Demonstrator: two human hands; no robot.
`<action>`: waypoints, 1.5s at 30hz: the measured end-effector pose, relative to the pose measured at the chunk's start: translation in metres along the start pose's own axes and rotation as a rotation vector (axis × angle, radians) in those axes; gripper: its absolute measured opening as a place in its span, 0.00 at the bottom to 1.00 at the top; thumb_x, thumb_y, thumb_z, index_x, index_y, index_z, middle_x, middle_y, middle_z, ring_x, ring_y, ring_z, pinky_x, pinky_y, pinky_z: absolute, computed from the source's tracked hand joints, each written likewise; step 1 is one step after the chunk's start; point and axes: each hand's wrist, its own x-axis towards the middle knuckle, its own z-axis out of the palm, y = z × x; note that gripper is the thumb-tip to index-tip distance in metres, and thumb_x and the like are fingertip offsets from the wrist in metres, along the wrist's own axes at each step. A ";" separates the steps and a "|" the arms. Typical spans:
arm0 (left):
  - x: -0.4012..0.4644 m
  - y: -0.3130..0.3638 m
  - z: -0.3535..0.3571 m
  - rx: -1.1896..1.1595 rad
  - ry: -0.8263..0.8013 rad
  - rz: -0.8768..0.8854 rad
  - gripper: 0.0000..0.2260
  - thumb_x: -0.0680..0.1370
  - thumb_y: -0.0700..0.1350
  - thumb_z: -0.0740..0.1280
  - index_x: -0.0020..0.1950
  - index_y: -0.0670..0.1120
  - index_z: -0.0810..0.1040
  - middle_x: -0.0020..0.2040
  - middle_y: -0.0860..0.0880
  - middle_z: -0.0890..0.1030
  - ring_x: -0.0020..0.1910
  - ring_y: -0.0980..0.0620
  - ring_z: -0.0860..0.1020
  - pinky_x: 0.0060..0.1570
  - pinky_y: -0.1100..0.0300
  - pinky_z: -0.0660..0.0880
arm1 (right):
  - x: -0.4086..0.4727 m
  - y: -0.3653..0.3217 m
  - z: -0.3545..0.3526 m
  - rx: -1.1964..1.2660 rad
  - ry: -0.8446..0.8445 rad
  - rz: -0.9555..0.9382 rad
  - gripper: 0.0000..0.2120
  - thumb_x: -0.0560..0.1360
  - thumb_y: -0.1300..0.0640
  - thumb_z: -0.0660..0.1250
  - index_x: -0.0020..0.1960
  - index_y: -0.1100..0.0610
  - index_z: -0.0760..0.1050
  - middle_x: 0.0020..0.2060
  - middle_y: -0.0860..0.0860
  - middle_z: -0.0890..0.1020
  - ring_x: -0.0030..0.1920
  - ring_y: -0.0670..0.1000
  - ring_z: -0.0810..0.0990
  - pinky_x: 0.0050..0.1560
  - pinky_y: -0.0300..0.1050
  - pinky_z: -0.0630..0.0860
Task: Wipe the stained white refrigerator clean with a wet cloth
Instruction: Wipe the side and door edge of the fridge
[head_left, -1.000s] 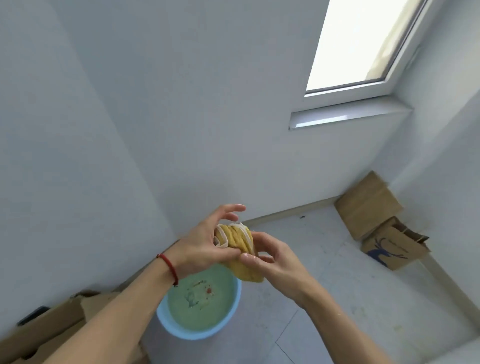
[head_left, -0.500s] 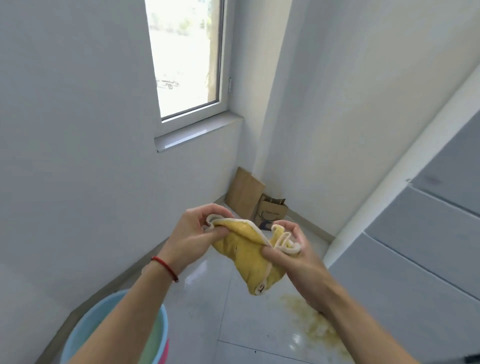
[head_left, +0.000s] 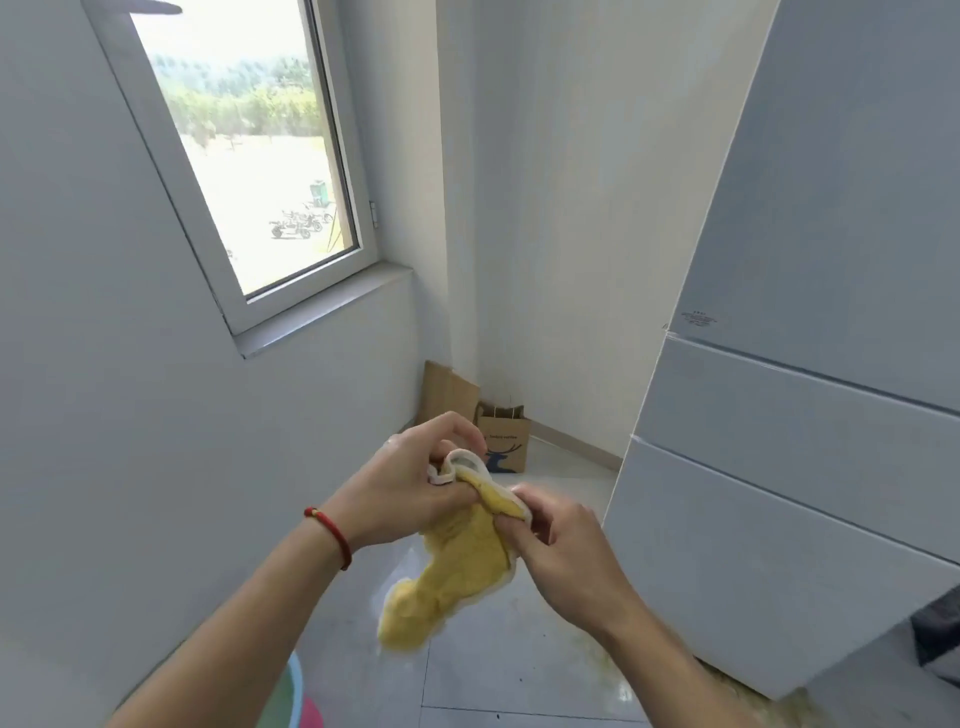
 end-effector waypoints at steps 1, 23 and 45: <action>0.000 0.011 0.007 -0.002 -0.037 -0.066 0.13 0.76 0.46 0.74 0.58 0.57 0.79 0.42 0.51 0.82 0.39 0.56 0.80 0.39 0.62 0.78 | -0.009 0.005 -0.017 0.019 0.032 -0.021 0.08 0.84 0.52 0.66 0.56 0.47 0.84 0.38 0.41 0.83 0.39 0.42 0.80 0.37 0.33 0.73; 0.022 0.095 0.183 -0.473 0.248 -0.505 0.05 0.77 0.36 0.72 0.52 0.36 0.84 0.47 0.37 0.83 0.41 0.46 0.83 0.45 0.56 0.84 | -0.141 0.080 -0.259 0.298 -0.156 0.340 0.13 0.80 0.52 0.71 0.55 0.62 0.83 0.50 0.57 0.88 0.52 0.57 0.88 0.59 0.63 0.82; 0.077 0.041 0.296 -0.473 -0.419 -0.425 0.12 0.77 0.42 0.74 0.59 0.39 0.81 0.53 0.39 0.86 0.50 0.43 0.86 0.52 0.46 0.83 | -0.264 0.161 -0.244 0.810 0.585 0.868 0.18 0.79 0.65 0.70 0.68 0.64 0.76 0.59 0.61 0.85 0.61 0.61 0.84 0.61 0.59 0.80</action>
